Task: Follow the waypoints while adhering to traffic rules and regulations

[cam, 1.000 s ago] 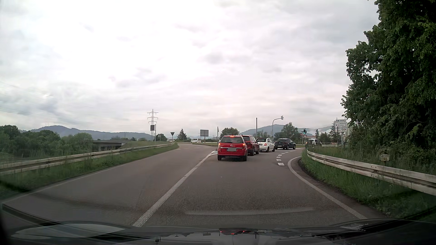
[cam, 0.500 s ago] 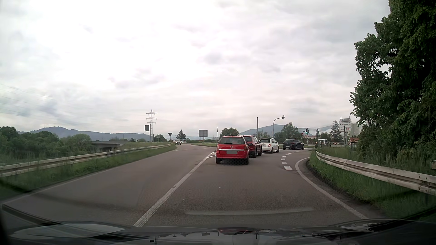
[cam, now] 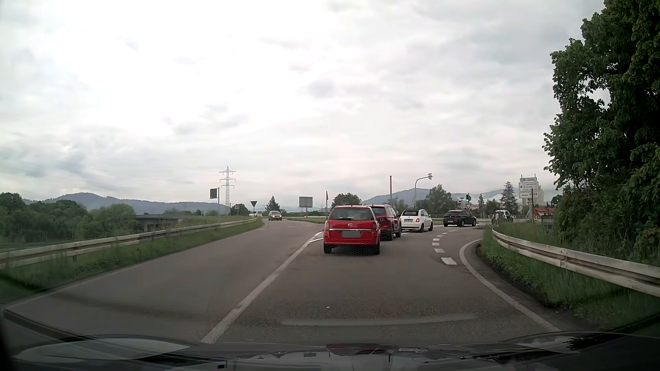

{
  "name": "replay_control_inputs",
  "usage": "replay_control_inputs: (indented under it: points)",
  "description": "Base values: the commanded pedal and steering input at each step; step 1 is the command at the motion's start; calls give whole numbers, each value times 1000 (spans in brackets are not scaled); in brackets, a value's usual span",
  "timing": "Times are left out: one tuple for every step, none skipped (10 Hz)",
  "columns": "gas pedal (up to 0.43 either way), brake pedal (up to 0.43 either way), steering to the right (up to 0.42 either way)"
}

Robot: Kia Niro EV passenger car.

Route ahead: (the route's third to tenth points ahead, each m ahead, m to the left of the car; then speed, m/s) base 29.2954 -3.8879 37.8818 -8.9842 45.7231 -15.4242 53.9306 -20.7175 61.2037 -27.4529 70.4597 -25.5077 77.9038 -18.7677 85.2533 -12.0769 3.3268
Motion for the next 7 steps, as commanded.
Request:
replay_control_inputs:
  points:
    - [8,0,7]
    - [8,0,8]
    - [8,0,8]
    - [8,0,8]
    - [8,0,8]
    - [28,0,8]
    - [59,0,8]
